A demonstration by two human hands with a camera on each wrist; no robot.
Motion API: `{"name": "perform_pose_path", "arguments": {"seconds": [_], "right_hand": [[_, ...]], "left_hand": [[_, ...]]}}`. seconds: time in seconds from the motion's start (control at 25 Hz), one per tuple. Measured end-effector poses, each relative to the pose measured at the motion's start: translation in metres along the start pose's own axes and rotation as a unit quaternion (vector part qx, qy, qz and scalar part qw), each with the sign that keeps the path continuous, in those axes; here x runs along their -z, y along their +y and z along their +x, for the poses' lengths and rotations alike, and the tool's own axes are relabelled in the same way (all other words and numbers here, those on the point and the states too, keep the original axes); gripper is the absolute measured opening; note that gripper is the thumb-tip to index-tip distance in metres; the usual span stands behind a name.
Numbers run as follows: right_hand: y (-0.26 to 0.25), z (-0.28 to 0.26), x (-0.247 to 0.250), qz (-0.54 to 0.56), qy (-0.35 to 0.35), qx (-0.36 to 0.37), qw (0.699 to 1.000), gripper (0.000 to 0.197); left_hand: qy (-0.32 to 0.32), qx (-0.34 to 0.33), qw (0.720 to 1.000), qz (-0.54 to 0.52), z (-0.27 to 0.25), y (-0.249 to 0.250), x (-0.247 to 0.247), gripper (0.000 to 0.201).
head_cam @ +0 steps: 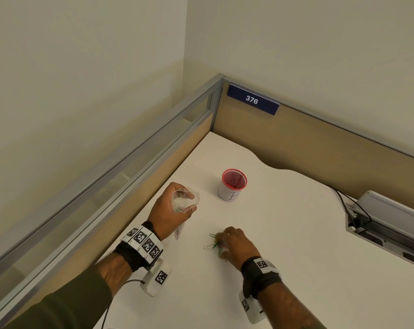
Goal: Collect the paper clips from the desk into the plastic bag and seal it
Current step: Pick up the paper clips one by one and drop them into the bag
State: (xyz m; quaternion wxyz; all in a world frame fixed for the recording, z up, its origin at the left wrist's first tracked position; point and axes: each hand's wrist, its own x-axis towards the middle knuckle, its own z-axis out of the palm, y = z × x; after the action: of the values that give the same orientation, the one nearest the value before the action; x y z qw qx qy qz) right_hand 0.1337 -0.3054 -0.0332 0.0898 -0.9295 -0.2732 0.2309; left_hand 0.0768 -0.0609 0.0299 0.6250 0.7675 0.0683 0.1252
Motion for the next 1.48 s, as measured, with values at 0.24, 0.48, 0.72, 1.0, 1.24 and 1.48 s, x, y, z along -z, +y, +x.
{"name": "perform_pose_path", "arguments": {"seconds": [0.24, 0.48, 0.72, 1.0, 1.24, 1.48], "right_hand": [[-0.012, 0.005, -0.008, -0.065, 0.052, -0.001, 0.997, 0.018], [-0.005, -0.002, 0.011, 0.046, 0.093, -0.057, 0.993, 0.016], [-0.030, -0.030, 0.080, 0.232, 0.242, -0.014, 0.942, 0.007], [-0.096, -0.049, 0.157, 0.279, 0.301, 0.085, 0.908, 0.009], [-0.132, -0.038, 0.148, 0.082, 0.213, 0.116, 0.967, 0.012], [-0.131, -0.047, 0.151, 0.149, 0.257, 0.124, 0.947, 0.015]], "left_hand": [[0.005, 0.002, 1.000, 0.009, -0.005, 0.005, 0.003, 0.046], [0.016, 0.006, 1.000, 0.016, -0.007, 0.006, 0.002, 0.044], [0.006, 0.007, 1.000, 0.012, -0.011, 0.009, -0.009, 0.045], [-0.012, 0.003, 0.999, 0.029, -0.009, 0.013, -0.018, 0.044], [-0.008, 0.005, 0.998, 0.054, -0.010, 0.017, -0.020, 0.042], [-0.008, -0.008, 0.999, 0.037, -0.015, 0.014, -0.011, 0.040]]}}
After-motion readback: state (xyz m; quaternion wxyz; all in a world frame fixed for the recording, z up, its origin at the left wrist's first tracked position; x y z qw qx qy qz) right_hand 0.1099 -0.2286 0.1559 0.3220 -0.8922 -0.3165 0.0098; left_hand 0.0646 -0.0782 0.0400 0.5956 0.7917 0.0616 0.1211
